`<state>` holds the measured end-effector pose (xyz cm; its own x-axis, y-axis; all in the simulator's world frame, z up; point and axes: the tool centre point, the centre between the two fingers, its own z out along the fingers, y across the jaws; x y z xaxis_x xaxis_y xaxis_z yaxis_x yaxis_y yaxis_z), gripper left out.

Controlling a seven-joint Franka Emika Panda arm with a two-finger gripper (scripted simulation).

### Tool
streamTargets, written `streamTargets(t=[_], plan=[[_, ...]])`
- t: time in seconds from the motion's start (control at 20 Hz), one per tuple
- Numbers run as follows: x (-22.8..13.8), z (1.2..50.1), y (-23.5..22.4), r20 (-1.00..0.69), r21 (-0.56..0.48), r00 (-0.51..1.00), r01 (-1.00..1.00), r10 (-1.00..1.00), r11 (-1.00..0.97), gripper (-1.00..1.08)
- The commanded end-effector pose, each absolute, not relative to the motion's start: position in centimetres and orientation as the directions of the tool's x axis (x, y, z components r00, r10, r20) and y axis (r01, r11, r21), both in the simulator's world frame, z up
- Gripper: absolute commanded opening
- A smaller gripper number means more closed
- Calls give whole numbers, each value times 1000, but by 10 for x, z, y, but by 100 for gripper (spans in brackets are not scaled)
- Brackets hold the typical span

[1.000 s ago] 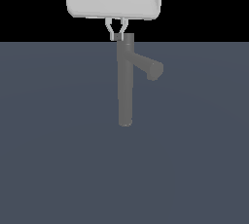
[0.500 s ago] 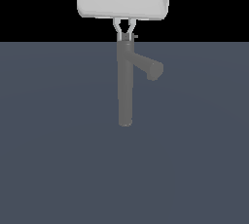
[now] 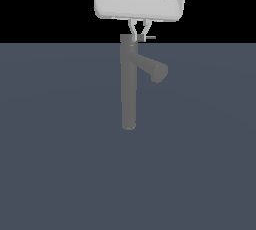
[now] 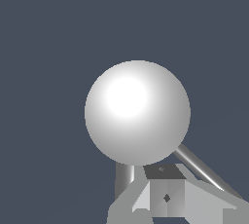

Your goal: Turn on the faucet by rotating a designated handle.

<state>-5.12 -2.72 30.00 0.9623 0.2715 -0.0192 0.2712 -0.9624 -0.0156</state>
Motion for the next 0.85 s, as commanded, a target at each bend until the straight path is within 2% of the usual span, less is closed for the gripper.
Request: streamTargets(t=[0.0, 0.8], plan=[[-42, 300, -32, -14, -12, 964, 265, 265, -964, -100], [7, 301, -59, 0, 0, 974, 228, 228, -974, -100]])
